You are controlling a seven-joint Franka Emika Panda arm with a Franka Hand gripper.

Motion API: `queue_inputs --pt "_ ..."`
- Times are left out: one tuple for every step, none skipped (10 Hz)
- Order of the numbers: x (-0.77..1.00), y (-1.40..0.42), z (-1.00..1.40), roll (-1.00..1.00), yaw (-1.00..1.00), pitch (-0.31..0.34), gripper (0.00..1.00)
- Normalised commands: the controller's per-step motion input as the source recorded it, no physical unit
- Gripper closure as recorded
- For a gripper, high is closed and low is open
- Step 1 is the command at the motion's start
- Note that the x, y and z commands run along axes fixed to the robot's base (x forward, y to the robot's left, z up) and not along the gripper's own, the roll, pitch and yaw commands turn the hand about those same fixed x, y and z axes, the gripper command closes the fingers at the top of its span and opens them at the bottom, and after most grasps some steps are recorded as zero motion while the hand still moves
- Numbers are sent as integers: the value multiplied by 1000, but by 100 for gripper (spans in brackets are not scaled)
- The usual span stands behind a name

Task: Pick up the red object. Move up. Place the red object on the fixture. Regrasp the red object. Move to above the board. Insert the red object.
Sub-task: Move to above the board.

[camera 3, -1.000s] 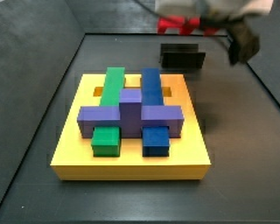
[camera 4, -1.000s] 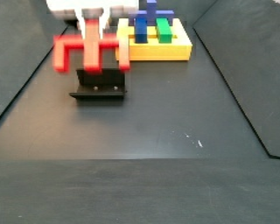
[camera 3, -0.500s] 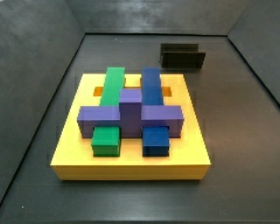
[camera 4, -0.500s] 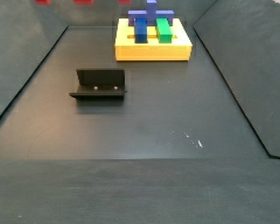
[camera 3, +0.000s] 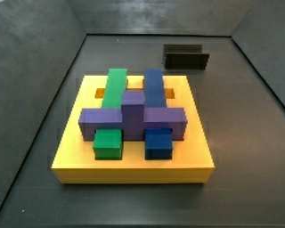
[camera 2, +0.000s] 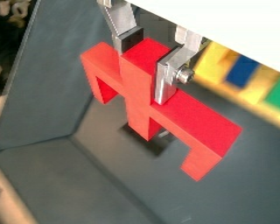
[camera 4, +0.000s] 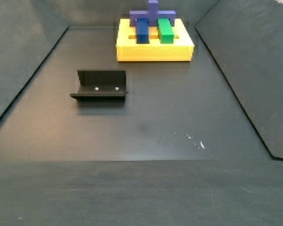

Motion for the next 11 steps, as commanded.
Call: queue_inputs --pt "-1032 -1400 245 -1000 35 47 100" --pt "-769 -992 160 -1000 44 38 100" --pt "-577 -710 109 -1000 44 33 100" --pt "-301 -320 54 -1000 42 26 100" --pt "-187 -174 36 -1000 42 22 100" --pt "-123 -76 13 -1000 42 8 100" --pt "-93 -27 10 -1000 36 -6 100" --pt "-71 -1 5 -974 31 -24 100" --pt "-54 14 -2 -755 20 -29 100" --pt "-46 14 -1 -469 9 -32 100" --pt "-32 9 -2 -310 1 -30 100"
